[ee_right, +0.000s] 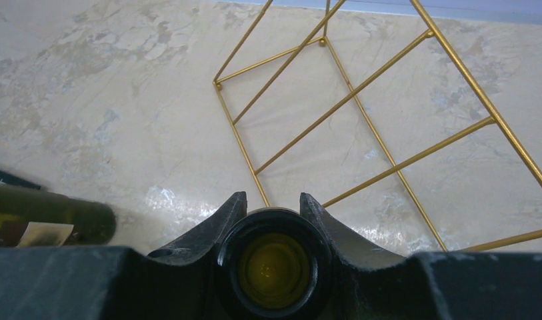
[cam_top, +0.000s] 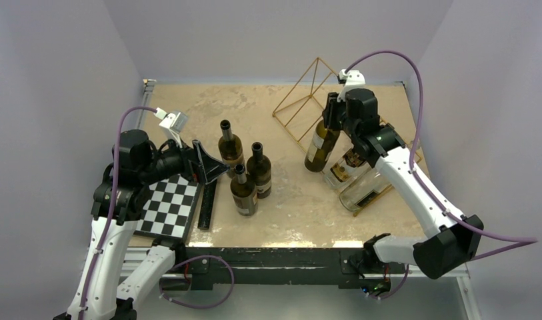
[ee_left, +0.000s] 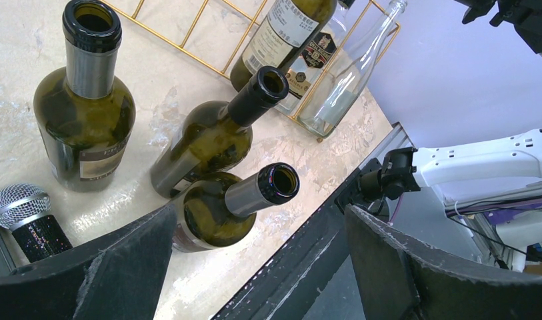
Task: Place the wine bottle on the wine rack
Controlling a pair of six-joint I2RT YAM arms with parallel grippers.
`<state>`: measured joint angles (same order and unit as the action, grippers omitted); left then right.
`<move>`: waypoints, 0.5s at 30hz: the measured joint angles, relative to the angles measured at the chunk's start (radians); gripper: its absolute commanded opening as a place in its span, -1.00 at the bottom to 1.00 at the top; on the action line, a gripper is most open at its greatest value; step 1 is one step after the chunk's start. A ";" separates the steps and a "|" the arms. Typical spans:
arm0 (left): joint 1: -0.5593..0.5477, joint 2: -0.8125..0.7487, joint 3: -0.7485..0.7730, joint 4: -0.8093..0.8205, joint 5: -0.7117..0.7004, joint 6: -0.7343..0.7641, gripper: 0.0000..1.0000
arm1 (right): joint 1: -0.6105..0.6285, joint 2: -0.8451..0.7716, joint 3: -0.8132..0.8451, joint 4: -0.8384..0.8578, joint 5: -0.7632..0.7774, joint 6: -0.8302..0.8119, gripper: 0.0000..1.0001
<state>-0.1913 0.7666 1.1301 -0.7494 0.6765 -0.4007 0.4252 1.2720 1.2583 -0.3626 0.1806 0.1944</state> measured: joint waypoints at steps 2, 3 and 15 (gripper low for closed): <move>0.000 0.000 0.000 0.000 0.000 0.000 0.98 | -0.002 0.000 0.000 0.003 0.023 0.013 -1.00; 0.000 0.001 0.000 0.000 0.000 0.000 0.99 | -0.002 0.000 -0.002 0.008 0.040 0.024 -1.00; 0.000 0.002 0.000 0.000 0.000 0.000 0.99 | -0.022 0.052 -0.025 0.033 0.181 0.129 -1.00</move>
<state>-0.1913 0.7681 1.1301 -0.7498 0.6762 -0.4007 0.4034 1.3239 1.2335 -0.3294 0.3618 0.3229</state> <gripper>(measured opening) 0.992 0.360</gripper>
